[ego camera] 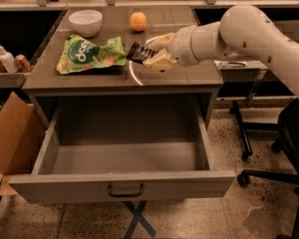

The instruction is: Pick rxbar chocolate from top drawer and place on counter

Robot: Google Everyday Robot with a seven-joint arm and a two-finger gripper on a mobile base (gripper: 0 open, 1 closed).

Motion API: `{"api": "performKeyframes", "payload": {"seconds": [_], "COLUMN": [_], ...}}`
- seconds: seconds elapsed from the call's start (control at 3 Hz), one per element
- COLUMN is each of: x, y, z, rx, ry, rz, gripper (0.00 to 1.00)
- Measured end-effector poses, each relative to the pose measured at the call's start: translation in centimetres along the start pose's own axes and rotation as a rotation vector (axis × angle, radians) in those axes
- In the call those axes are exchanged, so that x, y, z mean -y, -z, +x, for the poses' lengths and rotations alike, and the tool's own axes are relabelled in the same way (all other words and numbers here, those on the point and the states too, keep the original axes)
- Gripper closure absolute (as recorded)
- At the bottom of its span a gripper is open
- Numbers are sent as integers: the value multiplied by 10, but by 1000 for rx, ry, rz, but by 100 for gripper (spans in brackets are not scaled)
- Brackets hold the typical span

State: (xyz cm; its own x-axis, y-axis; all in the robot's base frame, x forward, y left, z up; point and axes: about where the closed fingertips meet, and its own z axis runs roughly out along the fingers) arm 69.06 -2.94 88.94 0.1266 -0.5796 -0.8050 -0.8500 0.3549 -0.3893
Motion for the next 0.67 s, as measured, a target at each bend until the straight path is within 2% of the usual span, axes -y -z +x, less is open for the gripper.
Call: {"api": "performKeyframes", "payload": {"seconds": [0.67], "x": [29], "y": [-16], "z": [11], "rx": [21], "ry": [-65], "rz": [18], "gripper": [15]}}
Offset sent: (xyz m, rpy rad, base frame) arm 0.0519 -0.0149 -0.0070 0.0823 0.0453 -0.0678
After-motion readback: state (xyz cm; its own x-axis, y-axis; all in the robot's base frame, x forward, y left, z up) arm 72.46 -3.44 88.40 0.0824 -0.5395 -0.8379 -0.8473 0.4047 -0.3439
